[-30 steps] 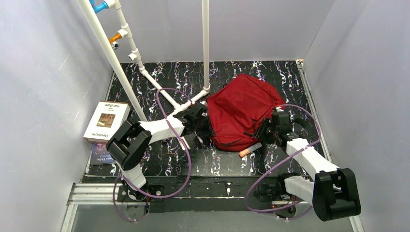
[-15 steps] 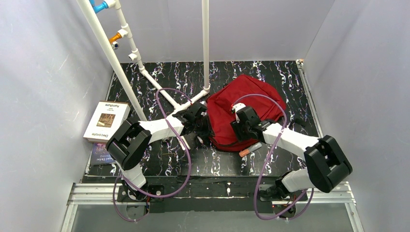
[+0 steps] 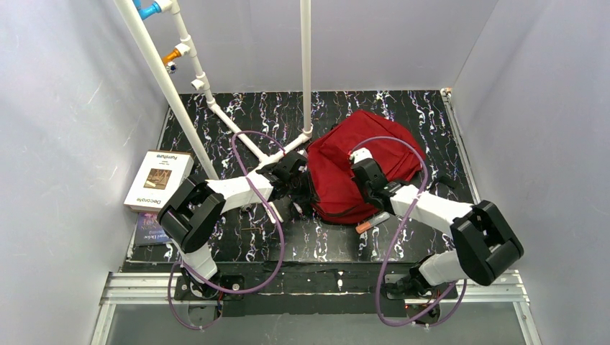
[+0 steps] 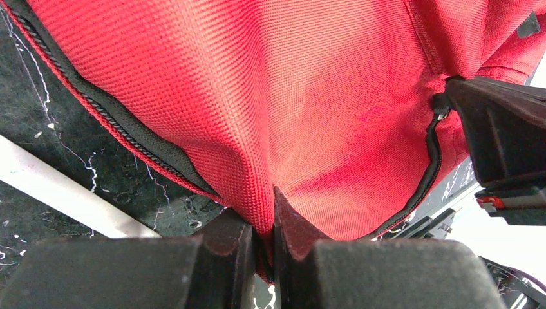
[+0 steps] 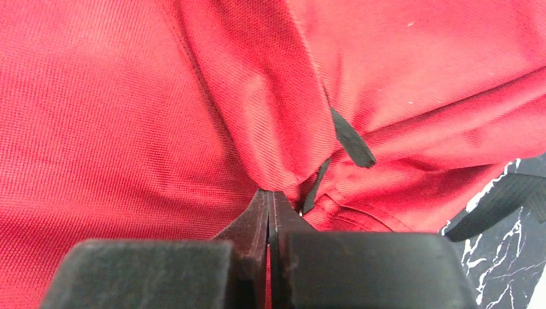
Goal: Pack the student bag
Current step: Unzip the student bag at the center of the board.
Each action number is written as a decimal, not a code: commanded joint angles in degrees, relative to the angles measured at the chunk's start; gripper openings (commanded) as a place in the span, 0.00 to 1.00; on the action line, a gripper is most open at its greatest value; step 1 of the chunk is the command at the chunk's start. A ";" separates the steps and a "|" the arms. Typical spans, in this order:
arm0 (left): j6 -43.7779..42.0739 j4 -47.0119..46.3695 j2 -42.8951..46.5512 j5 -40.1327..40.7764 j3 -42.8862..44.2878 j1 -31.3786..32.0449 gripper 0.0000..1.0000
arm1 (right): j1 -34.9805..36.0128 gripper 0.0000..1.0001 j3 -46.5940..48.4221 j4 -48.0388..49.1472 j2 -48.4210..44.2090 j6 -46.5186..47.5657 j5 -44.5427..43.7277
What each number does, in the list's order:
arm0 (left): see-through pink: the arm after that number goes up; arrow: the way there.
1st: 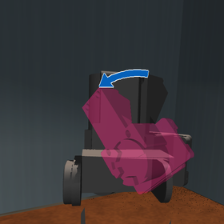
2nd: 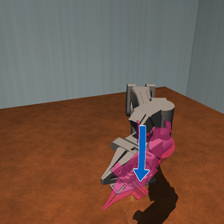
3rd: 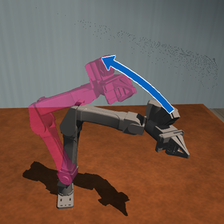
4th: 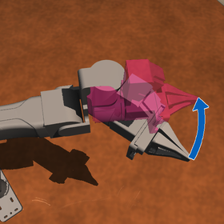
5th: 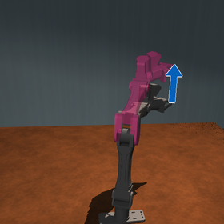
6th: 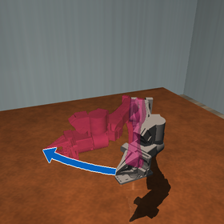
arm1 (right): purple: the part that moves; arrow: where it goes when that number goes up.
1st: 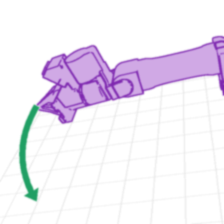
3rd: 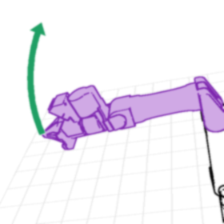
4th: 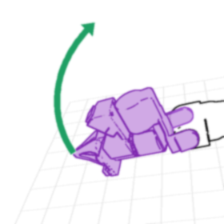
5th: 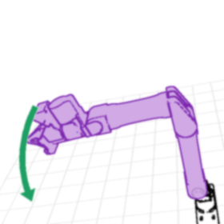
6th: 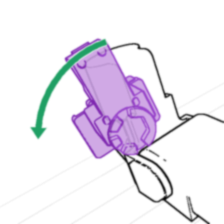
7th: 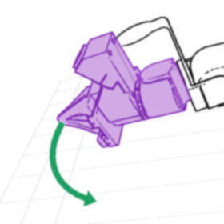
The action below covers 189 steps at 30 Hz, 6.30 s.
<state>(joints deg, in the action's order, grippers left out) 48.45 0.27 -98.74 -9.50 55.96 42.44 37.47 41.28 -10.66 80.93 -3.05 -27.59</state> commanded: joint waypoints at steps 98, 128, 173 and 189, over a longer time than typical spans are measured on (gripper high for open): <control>-19.76 18.68 1.16 5.97 15.63 16.76 0.00 | -16.29 0.01 -9.15 -7.02 -23.08 -57.05 19.53; -9.72 -2.71 4.24 -11.71 7.92 10.82 0.00 | -8.62 0.78 -2.33 -15.83 -24.28 -54.59 30.96; -22.31 30.44 -9.34 35.03 30.66 0.71 0.00 | -11.28 0.01 -8.40 -15.79 -37.84 -40.68 1.57; -50.95 15.22 -16.25 22.43 40.31 0.32 0.00 | -12.76 0.01 -10.12 -4.02 -40.31 -33.52 19.42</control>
<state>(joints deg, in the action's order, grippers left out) 5.87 18.90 -117.05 15.53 96.23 43.22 25.50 28.64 -16.71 39.88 -40.36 -9.15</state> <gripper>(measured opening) 0.010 0.031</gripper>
